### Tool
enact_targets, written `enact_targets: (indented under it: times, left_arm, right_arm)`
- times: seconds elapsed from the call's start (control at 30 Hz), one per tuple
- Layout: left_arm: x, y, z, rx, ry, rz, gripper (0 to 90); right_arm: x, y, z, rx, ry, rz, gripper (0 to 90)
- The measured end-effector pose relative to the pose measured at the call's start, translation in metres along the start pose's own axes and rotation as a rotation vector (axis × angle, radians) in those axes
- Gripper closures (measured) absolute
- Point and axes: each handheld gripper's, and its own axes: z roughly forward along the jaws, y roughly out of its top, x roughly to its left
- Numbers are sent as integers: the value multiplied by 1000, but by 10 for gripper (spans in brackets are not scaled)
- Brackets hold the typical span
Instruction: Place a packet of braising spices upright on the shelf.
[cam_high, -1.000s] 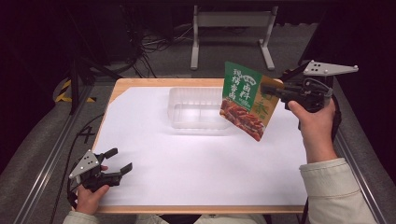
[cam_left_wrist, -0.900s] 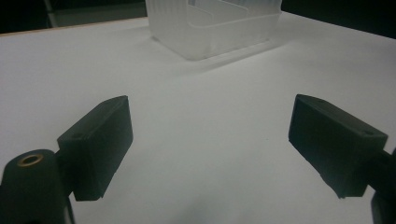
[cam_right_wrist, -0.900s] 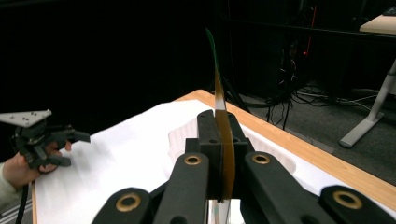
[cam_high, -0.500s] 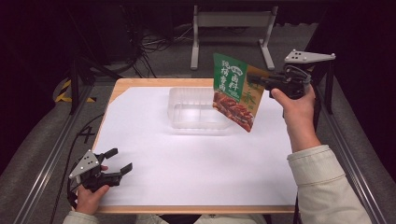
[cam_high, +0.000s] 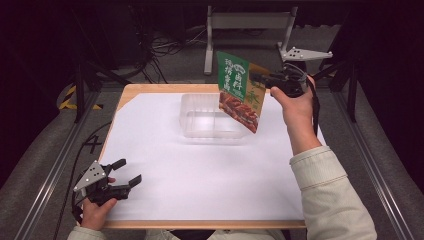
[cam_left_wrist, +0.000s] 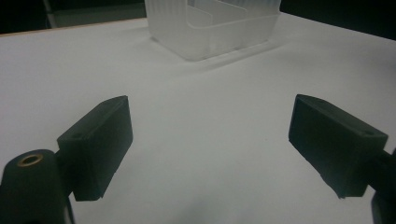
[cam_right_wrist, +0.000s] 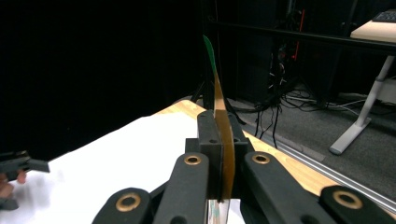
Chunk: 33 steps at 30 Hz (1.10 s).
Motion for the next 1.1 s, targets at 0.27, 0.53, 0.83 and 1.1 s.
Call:
enact_targets:
  times: [0.27,0.53,0.83,1.1]
  left_arm:
    - [0,0,0,-2,-1,0,144]
    - [0,0,0,-2,-1,1,144]
    - [0,0,0,-4,0,3,144]
    - [0,0,0,-3,0,-1,144]
  right_arm:
    - [-3,-3,18,-32,-12,6,900]
    - [-4,-4,26,-49,-27,4,900]
    - [-9,-8,33,-79,-59,26,900]
    - [-14,-11,39,-72,-72,37,900]
